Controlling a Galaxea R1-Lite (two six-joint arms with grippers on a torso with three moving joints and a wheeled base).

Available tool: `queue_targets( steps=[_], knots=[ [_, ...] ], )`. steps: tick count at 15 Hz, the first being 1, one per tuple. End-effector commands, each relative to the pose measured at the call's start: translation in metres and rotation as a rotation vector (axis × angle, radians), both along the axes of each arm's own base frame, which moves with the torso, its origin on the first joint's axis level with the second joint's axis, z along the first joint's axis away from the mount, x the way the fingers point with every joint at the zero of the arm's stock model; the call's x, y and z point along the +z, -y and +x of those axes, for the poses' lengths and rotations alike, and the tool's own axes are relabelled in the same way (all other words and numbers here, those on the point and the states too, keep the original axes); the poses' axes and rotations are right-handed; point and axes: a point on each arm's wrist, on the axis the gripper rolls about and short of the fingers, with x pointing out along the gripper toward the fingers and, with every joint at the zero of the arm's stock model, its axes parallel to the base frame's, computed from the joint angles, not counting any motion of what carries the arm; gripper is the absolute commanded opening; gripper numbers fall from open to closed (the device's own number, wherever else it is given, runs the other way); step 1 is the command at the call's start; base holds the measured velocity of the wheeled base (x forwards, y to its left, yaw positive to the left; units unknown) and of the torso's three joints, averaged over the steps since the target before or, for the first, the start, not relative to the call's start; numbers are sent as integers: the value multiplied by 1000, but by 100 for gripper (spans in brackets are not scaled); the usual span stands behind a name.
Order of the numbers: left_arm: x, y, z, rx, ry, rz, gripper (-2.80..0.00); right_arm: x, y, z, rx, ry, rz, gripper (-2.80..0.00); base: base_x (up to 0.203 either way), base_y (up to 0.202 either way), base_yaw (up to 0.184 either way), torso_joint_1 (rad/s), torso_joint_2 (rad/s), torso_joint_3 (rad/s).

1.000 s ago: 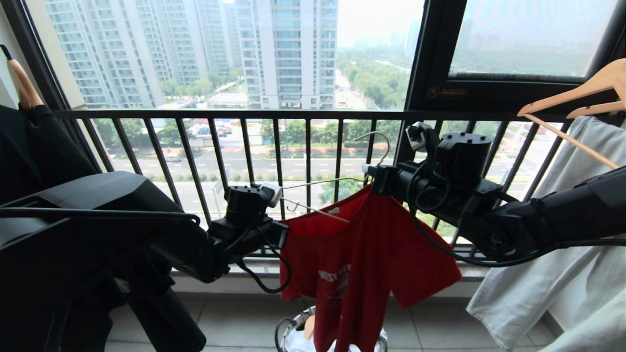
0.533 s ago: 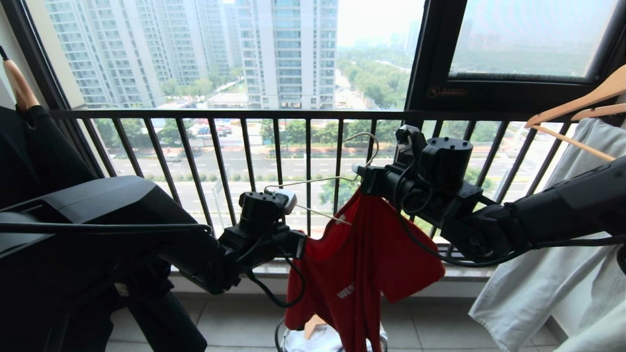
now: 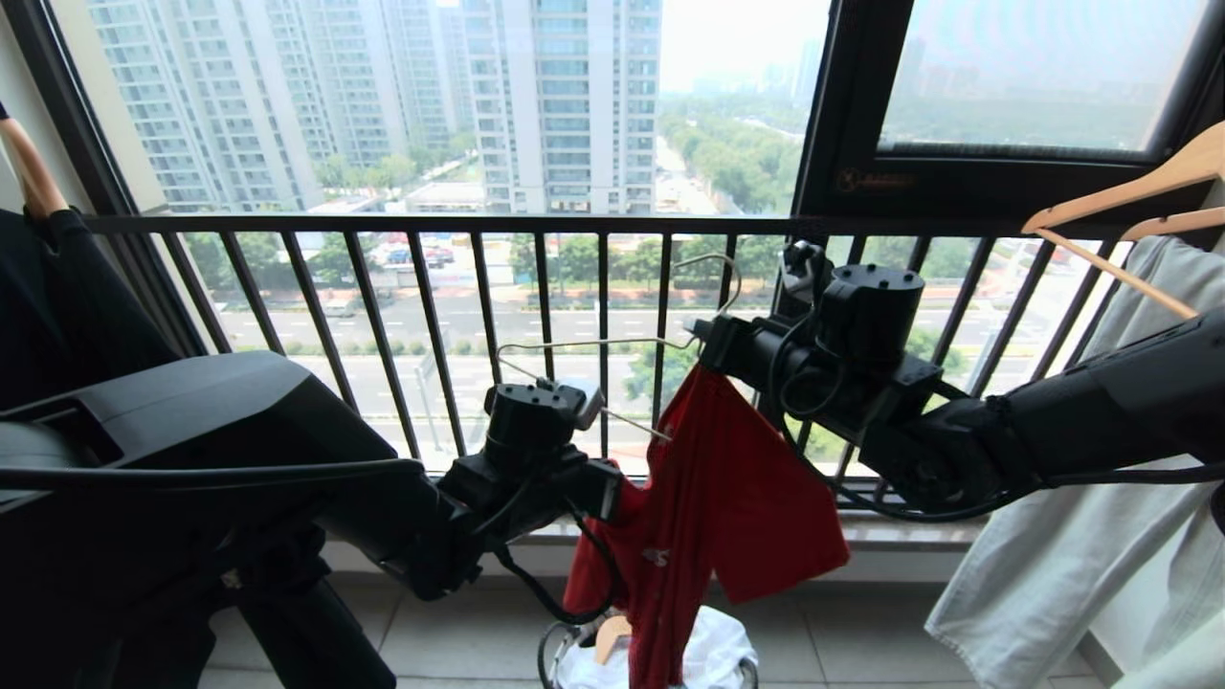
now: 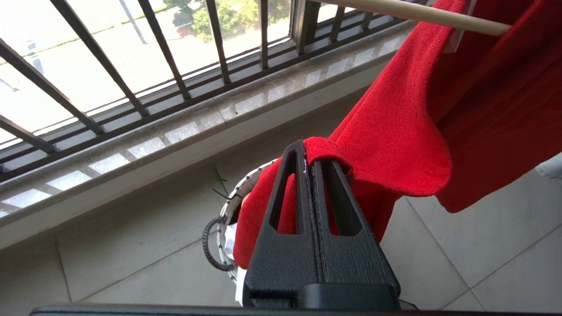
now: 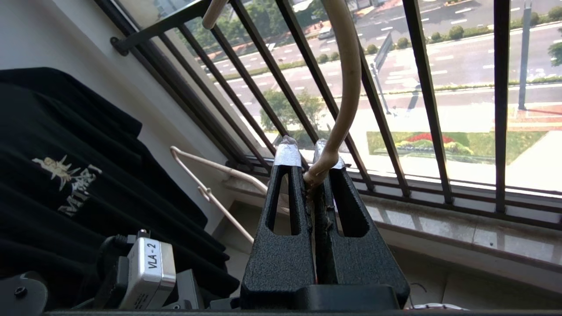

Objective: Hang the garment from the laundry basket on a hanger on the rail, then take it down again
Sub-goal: Take the clothes off the clothes rack

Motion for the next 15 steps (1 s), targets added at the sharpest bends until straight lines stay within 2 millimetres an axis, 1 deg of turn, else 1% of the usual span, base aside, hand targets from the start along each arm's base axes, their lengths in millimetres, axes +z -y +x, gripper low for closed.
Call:
queue_targets(
  steps=[1,2,5,8,10,12,14,15],
  knots=[
    [0,-3,5,14,7,-4,-280,8,1,-2,3,8,37,-280,0,0,0,0,0,0],
    [3,-8,11,35,18,-12,-280,11,0,0,6,1,73,-280,0,0,0,0,0,0],
    [12,-20,31,102,60,-33,-280,-6,-6,20,-4,1,79,-280,0,0,0,0,0,0],
    [10,-34,59,195,93,-34,-280,-18,-15,45,-14,31,93,-280,0,0,0,0,0,0],
    [4,-40,71,237,100,-30,-280,-38,-22,66,-28,70,97,-280,0,0,0,0,0,0],
    [-6,-40,74,239,81,-18,-280,-55,-25,81,-41,131,97,-280,0,0,0,0,0,0],
    [-12,-36,71,228,68,-9,-280,-56,-25,83,-44,148,96,-280,0,0,0,0,0,0],
    [-14,-33,70,222,64,-8,-280,-53,-25,83,-44,155,102,-280,0,0,0,0,0,0]
  ],
)
